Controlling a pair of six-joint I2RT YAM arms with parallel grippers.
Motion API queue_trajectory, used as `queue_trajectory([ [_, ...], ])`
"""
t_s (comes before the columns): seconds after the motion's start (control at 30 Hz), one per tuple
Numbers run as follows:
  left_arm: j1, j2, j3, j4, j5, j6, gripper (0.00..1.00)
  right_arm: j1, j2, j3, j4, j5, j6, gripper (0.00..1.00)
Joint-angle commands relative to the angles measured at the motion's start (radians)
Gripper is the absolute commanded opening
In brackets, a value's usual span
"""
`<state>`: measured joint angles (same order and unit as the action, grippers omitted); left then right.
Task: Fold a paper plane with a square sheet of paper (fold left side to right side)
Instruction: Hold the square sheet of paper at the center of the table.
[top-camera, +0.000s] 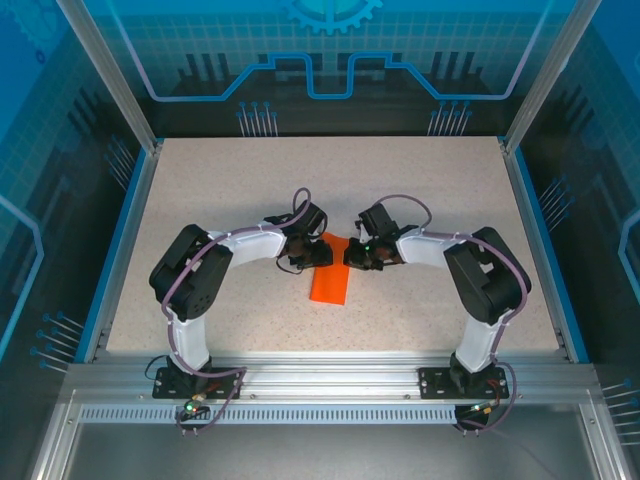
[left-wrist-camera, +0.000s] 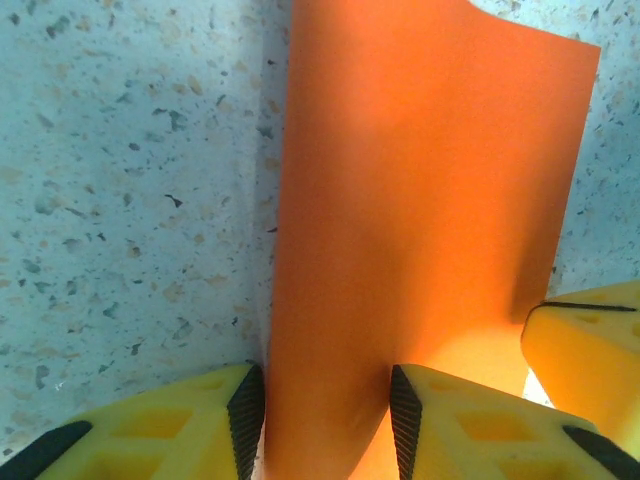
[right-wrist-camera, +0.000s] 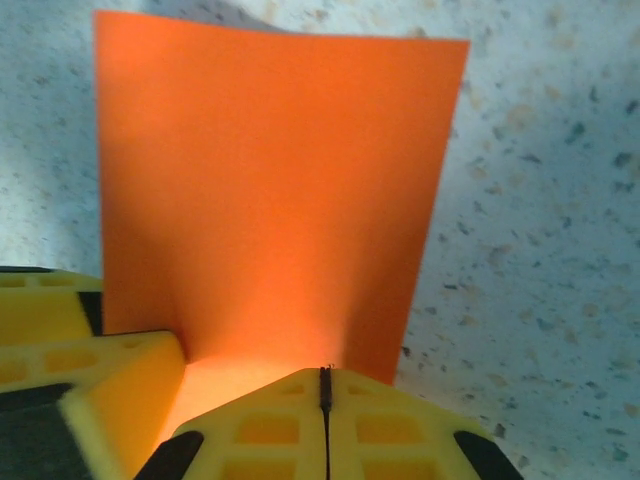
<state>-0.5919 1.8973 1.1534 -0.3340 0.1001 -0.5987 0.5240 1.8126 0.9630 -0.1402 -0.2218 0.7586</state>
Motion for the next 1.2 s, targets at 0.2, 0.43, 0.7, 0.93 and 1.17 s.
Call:
queue_trajectory([
  [0.2,-0.024,0.024,-0.004,-0.009,0.013,0.018,0.44,0.017,0.061,0.032,-0.131,0.028,0.017,0.06],
  [0.43,-0.017,-0.136,0.020,-0.093,-0.094,0.084,0.58,0.015,0.079,0.035,-0.170,0.042,0.016,0.06],
  [0.7,-0.014,-0.245,-0.017,-0.054,-0.021,0.084,0.58,0.015,0.090,0.036,-0.174,0.041,0.018,0.06],
  [0.93,-0.010,-0.147,-0.025,0.062,0.217,0.056,0.26,0.017,0.094,0.037,-0.177,0.039,0.015,0.06],
  [1.17,0.003,-0.042,-0.009,0.057,0.233,0.046,0.14,0.016,0.096,0.041,-0.183,0.038,0.014,0.06],
])
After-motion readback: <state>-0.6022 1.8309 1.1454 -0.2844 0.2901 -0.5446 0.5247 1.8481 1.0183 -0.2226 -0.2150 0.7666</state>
